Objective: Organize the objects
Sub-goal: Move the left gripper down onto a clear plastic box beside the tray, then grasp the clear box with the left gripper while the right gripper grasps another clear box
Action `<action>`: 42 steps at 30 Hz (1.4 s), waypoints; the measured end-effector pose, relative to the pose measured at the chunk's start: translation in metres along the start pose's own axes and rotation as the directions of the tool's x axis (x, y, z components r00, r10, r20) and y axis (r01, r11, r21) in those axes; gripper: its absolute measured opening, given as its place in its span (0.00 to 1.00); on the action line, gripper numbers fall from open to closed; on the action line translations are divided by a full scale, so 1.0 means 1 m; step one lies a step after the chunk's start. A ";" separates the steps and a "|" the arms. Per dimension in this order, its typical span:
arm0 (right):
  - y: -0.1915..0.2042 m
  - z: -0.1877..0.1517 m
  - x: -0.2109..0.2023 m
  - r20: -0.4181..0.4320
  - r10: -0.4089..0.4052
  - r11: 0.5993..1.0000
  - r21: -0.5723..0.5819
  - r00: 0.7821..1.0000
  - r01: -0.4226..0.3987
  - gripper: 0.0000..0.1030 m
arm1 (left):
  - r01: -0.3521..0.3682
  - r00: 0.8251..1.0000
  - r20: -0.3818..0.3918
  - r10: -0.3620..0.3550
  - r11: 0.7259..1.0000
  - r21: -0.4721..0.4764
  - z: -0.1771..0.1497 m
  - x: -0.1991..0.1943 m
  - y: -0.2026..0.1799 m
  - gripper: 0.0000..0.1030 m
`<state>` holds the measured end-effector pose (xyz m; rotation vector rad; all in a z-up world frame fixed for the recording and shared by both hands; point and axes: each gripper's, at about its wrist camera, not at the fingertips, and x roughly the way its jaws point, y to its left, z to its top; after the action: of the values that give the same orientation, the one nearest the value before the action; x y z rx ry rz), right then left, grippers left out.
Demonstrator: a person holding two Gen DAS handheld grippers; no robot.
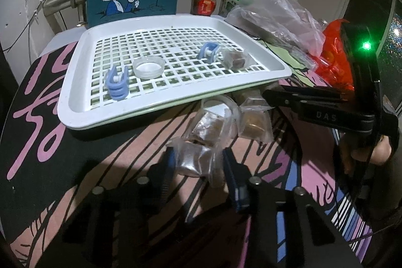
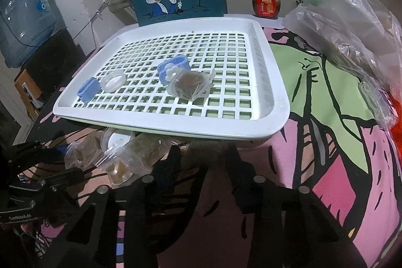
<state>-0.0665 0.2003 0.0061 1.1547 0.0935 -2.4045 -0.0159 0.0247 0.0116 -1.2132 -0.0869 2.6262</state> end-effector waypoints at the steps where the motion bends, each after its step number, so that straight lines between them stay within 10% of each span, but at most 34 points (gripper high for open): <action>1: 0.000 -0.001 -0.001 0.001 0.003 1.000 0.002 1.000 -0.003 0.31 | 0.001 1.000 0.005 -0.001 1.000 0.003 0.000 -0.001 -0.001 0.31; 42: 0.044 -0.030 -0.059 0.196 0.217 0.959 -0.227 0.956 -0.171 0.31 | 0.017 0.995 0.102 -0.017 1.000 0.000 -0.001 -0.019 -0.002 0.30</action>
<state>0.0062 0.1915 0.0370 0.7620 0.1481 -2.2669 -0.0026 0.0214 0.0255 -1.0741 -0.1166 2.6727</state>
